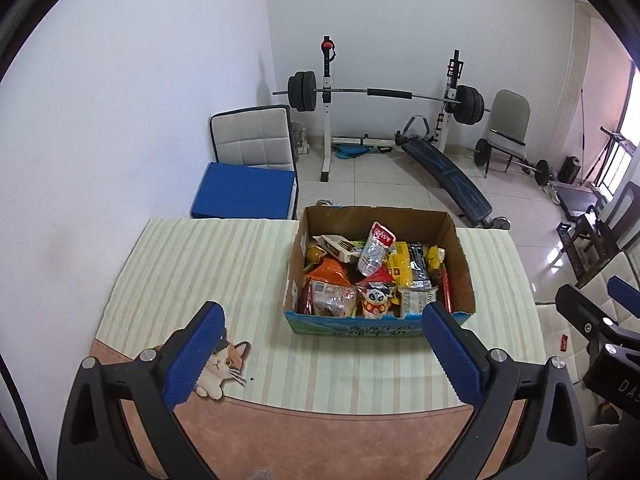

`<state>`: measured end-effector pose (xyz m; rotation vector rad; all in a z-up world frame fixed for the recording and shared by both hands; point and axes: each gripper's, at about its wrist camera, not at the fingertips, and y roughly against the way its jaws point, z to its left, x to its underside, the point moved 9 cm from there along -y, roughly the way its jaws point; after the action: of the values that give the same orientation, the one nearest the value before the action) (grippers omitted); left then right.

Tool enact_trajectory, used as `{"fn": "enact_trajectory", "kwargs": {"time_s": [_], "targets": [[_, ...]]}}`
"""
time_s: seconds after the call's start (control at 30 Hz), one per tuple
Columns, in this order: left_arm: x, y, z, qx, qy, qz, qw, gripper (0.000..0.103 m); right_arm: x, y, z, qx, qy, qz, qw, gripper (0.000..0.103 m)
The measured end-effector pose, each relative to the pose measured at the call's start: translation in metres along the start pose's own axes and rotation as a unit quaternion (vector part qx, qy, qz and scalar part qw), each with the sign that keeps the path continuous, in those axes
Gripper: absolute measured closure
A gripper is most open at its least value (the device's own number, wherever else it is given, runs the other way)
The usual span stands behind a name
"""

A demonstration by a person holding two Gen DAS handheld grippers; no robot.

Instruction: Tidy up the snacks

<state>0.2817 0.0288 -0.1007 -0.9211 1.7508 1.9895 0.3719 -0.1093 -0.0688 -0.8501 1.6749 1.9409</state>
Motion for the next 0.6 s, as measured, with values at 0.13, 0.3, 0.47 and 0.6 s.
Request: {"fn": "enact_trajectory", "kwargs": {"time_s": [0.13, 0.3, 0.47, 0.6], "targets": [[-0.003, -0.005, -0.001, -0.002, -0.002, 0.0, 1.0, 0.002, -0.003, -0.006, 0.001, 0.001, 0.001, 0.001, 1.0, 0.001], [-0.005, -0.01, 0.0, -0.005, -0.004, 0.005, 1.0, 0.002, -0.004, -0.01, 0.001, 0.004, 0.0, 0.003, 1.0, 0.001], [-0.003, -0.014, -0.002, -0.004, -0.007, 0.011, 0.9999, 0.002, -0.004, -0.013, 0.0, 0.005, 0.001, 0.006, 1.0, 0.001], [-0.002, -0.017, -0.003, -0.002, -0.009, 0.015, 0.9998, 0.002, -0.003, -0.015, -0.001, 0.003, 0.001, 0.007, 1.0, 0.001]]}}
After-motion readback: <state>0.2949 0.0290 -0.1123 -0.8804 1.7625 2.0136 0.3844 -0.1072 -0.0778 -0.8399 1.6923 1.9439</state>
